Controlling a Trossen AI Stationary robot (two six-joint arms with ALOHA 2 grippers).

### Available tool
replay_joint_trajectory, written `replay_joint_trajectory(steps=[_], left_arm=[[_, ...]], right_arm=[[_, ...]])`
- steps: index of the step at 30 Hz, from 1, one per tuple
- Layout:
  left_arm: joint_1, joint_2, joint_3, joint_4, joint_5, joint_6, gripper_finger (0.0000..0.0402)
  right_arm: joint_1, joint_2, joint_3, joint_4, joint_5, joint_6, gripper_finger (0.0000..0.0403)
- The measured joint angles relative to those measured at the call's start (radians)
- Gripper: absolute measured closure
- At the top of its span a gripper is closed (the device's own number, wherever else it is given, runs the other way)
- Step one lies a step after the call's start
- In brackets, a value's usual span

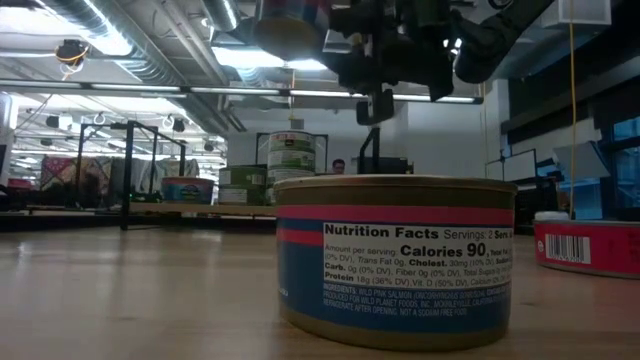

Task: Stack canned seafood by type on shelf
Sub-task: Stack the blue tuna can on top of the other blue tuna can on the shelf

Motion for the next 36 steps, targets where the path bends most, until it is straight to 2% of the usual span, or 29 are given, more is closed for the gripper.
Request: replay_joint_trajectory(steps=[9, 19, 28, 36], left_arm=[[0.0, 0.0, 0.0, 0.0, -0.061, 0.032, 0.0208], [0.001, 0.001, 0.0, 0.0, -0.064, 0.051, 0.0208], [0.002, 0.001, 0.0, -0.001, -0.064, 0.052, 0.0208], [0.004, 0.001, 0.0, 0.003, -0.064, 0.088, 0.0208]], right_arm=[[0.0, 0.0, 0.0, 0.022, -0.025, 0.003, 0.0228], [0.001, 0.0, 0.0, 0.028, -0.05, 0.003, 0.0228], [0.001, 0.0, -0.001, 0.117, -0.078, 0.003, 0.0228], [0.001, 0.0, -0.001, 0.106, -0.075, 0.003, 0.0228]])
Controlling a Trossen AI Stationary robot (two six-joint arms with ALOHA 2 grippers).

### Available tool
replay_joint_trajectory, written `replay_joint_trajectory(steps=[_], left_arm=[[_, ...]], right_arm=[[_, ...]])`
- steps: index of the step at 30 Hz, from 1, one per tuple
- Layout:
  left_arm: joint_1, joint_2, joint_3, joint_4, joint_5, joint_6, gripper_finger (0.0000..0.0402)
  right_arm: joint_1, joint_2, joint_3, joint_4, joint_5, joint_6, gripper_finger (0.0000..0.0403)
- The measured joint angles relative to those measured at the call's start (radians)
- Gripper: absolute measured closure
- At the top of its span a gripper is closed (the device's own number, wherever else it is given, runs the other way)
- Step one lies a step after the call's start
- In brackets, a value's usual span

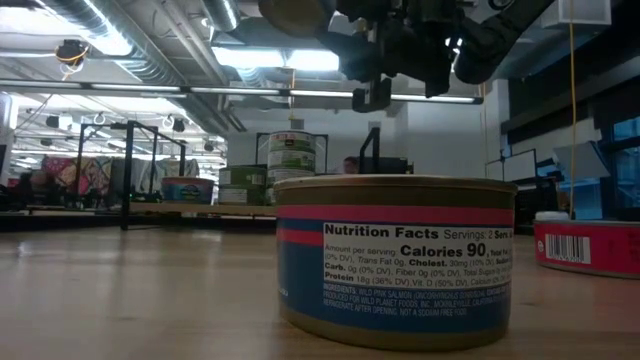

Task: Stack canned seafood by type on shelf
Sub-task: Stack the blue tuna can on top of the other blue tuna can on the shelf

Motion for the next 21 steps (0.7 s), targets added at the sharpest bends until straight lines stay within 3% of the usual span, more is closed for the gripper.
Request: replay_joint_trajectory(steps=[21], left_arm=[[0.011, 0.0, 0.0, 0.011, -0.052, 0.017, 0.0208]], right_arm=[[0.0, 0.0, 0.0, -0.007, 0.017, -0.001, 0.0228]])
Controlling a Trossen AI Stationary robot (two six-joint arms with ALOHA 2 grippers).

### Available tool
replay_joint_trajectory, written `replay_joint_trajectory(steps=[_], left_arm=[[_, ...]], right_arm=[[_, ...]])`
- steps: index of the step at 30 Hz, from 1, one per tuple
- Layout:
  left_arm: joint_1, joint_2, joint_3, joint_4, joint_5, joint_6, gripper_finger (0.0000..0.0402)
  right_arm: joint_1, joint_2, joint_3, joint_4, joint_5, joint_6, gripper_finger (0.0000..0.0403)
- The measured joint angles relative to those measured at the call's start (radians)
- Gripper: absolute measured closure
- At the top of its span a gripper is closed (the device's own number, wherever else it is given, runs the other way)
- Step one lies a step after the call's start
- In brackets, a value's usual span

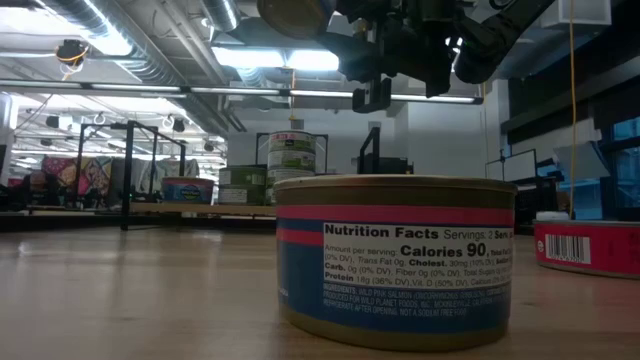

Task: Stack canned seafood by type on shelf
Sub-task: Stack the blue tuna can on top of the other blue tuna can on the shelf

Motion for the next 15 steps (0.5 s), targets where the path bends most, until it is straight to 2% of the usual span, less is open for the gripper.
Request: replay_joint_trajectory(steps=[9, 15], left_arm=[[0.019, 0.0, 0.0, -0.002, 0.001, 0.001, 0.0207], [0.04, 0.0, 0.0, -0.003, 0.006, -0.08, 0.0207]], right_arm=[[-0.001, 0.0, 0.0, 0.0, -0.007, -0.003, 0.0228], [-0.002, 0.0, 0.0, 0.0, -0.007, -0.004, 0.0228]])
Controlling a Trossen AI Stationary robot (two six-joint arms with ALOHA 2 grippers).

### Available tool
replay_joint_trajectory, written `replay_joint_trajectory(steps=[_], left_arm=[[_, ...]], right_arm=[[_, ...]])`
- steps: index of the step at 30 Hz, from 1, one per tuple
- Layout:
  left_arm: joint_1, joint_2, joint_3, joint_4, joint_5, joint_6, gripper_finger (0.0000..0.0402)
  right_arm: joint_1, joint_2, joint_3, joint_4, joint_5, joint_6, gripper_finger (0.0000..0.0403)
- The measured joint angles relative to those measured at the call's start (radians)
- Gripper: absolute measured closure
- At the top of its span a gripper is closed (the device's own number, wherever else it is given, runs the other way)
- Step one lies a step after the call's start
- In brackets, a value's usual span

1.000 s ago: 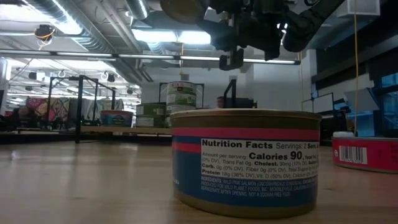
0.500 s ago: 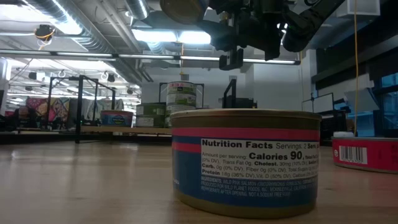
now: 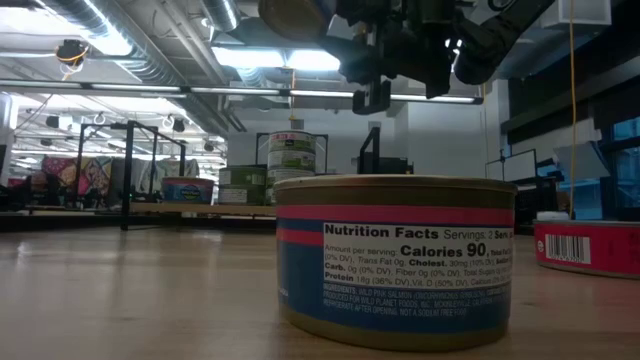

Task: Stack canned seafood by type on shelf
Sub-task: Stack the blue tuna can on top of the other blue tuna can on the shelf

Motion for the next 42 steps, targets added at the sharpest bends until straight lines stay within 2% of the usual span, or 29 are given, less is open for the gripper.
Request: replay_joint_trajectory(steps=[9, 14, 33, 42], left_arm=[[0.01, 0.0, 0.0, 0.003, 0.012, -0.051, 0.0207], [0.01, 0.0, 0.0, 0.004, 0.02, 0.017, 0.0207], [0.022, 0.0, 0.0, 0.097, 0.081, -0.096, 0.0207], [-0.005, 0.0, 0.0, 0.101, 0.077, -0.001, 0.0207]], right_arm=[[0.0, 0.0, -0.001, -0.001, -0.001, 0.0, 0.0228], [0.0, 0.0, -0.001, -0.002, -0.001, 0.0, 0.0228], [0.001, 0.0, -0.001, -0.002, -0.012, 0.0, 0.0228], [0.003, 0.0, -0.001, 0.002, -0.005, 0.023, 0.0228]])
